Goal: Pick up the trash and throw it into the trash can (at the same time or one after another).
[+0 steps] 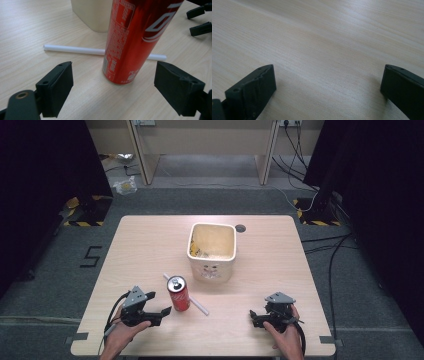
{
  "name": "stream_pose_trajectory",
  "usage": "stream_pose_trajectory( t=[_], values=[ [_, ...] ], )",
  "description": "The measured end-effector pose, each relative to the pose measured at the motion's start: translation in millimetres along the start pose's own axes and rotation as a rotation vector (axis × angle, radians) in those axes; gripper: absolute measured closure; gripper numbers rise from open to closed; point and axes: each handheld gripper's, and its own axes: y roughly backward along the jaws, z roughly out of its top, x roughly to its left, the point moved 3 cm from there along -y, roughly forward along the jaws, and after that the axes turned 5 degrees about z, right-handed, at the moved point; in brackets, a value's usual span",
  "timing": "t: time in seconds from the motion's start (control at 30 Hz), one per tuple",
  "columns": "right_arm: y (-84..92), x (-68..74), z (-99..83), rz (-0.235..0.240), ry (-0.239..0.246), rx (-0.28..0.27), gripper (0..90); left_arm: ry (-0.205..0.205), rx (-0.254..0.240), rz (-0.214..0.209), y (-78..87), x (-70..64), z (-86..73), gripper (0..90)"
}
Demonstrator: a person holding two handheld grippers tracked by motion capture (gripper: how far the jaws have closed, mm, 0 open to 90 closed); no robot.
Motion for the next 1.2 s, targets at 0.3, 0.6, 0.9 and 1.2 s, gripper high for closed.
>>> stream_pose_trajectory(
  t=[0.3, 0.6, 0.9, 1.2],
  values=[
    [0.0, -0.1, 0.0, 0.001, 0.001, 0.0, 0.2, -0.023, 0.001, -0.009, -14.0, -7.7, 9.6, 15.3],
    [0.0, -0.1, 0.0, 0.001, 0.001, 0.0, 0.2, -0.041, -0.001, -0.012, -24.7, -12.0, 16.3, 15.3],
    [-0.1, -0.1, 0.0, 0.0, 0.001, 0.0, 0.3, -0.055, 0.002, -0.022, -32.9, -15.6, 20.6, 16.7],
    [0.0, -0.1, 0.0, 0.0, 0.001, 0.0, 0.3, -0.059, 0.002, -0.037, -39.0, -18.8, 22.0, 22.9]
  ],
)
